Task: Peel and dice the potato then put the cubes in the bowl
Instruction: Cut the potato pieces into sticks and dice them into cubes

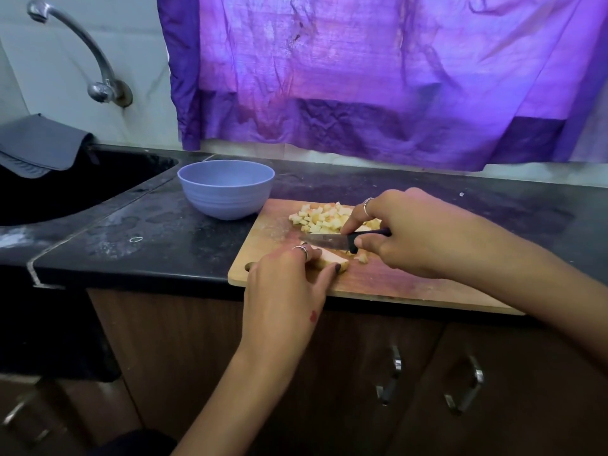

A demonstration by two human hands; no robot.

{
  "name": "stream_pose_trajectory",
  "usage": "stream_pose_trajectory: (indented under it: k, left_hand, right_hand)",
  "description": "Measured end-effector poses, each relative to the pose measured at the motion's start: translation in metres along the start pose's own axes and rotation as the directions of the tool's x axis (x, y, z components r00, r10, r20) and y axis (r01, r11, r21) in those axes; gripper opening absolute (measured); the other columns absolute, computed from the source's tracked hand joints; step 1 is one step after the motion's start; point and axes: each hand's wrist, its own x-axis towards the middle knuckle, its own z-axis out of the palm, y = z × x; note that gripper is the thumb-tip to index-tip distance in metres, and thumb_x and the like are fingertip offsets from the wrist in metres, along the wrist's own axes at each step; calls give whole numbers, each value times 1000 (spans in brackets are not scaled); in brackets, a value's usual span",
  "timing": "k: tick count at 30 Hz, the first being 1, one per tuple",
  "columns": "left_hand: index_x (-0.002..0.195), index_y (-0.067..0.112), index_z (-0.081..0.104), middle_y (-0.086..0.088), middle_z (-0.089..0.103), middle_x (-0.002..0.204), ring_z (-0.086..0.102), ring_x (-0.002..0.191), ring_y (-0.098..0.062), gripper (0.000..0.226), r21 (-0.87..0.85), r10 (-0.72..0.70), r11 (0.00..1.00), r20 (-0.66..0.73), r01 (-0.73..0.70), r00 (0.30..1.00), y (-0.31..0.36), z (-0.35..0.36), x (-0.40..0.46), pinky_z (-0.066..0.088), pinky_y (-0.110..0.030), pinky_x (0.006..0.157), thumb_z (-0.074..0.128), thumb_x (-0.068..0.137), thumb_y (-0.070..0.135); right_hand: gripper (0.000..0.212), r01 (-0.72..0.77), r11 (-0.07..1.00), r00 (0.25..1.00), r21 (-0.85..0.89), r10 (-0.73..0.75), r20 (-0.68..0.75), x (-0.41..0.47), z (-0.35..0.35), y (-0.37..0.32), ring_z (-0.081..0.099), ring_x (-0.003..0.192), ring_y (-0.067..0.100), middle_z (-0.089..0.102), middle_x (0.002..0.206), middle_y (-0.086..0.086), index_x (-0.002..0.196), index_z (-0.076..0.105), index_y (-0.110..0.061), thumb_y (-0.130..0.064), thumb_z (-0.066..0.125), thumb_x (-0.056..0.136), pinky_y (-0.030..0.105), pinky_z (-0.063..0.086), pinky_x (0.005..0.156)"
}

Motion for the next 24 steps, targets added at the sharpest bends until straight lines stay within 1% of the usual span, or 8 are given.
stream_pose_trajectory:
  k: [4, 6, 9, 10, 14, 19, 21, 24]
  left_hand:
    - [120, 22, 66, 5, 69, 110, 60, 102, -8, 40, -11, -1, 1000, 6, 1, 1000, 2, -1, -2, 47, -33, 97, 65, 86, 44]
    - [120, 23, 66, 6, 69, 111, 60, 102, -8, 41, -11, -13, 1000, 15, 13, 1000, 2, -2, -2, 48, -32, 96, 65, 86, 45]
    - [120, 22, 66, 6, 69, 110, 60, 101, -8, 41, -17, -16, 1000, 11, 16, 1000, 1, -2, 0, 48, -31, 94, 65, 86, 45]
    - [120, 23, 66, 6, 69, 110, 60, 101, -7, 41, -16, -17, 1000, 16, 17, 1000, 1, -2, 0, 49, -31, 94, 65, 86, 45]
    - [119, 24, 66, 6, 69, 108, 59, 100, -8, 39, -2, -11, 1000, 26, 12, 1000, 1, -3, 0, 49, -32, 93, 64, 86, 46]
    - [120, 23, 66, 6, 69, 109, 60, 100, -7, 41, -2, -12, 1000, 25, 12, 1000, 3, -4, 0, 48, -28, 92, 64, 86, 46]
    - [119, 23, 66, 6, 69, 109, 59, 99, -7, 40, -4, -9, 1000, 26, 9, 1000, 3, -4, 0, 48, -26, 92, 64, 86, 46]
    - [120, 23, 66, 6, 69, 110, 59, 100, -6, 40, -7, 2, 1000, 25, -2, 1000, 3, -4, 0, 48, -26, 93, 64, 87, 45]
  right_hand:
    - [22, 4, 1000, 1000, 1, -4, -17, 2, 1, 1, 59, 85, 22, 58, 103, -2, 112, 63, -41, -33, 58, 92, 34, 51, 80]
    - [21, 18, 1000, 999, -5, -18, -43, 3, 2, 1, 60, 86, 22, 62, 107, -1, 111, 63, -41, -33, 58, 92, 36, 51, 81]
    - [21, 11, 1000, 1000, 11, -11, -15, 4, 1, 1, 55, 74, 15, 57, 98, -3, 111, 64, -41, -32, 59, 92, 31, 48, 74]
    - [22, 7, 1000, 1000, 13, -7, -8, 4, 1, 0, 55, 74, 15, 55, 96, -4, 111, 64, -41, -32, 59, 92, 31, 48, 74]
    - [22, 15, 999, 999, -36, -16, -31, 4, 4, -4, 60, 88, 23, 60, 104, -2, 111, 64, -40, -32, 59, 91, 35, 50, 82]
    - [20, 20, 998, 998, -62, -24, -59, 4, 0, -5, 60, 93, 24, 60, 109, -2, 108, 64, -42, -32, 58, 91, 33, 47, 79]
    - [20, 20, 999, 999, -41, -22, -38, 4, -1, -5, 61, 91, 23, 61, 108, -2, 106, 65, -41, -31, 59, 91, 34, 49, 81]
    - [21, 15, 999, 1000, -37, -15, -15, 5, 1, -4, 60, 86, 23, 57, 97, -2, 108, 65, -41, -30, 58, 91, 33, 49, 78]
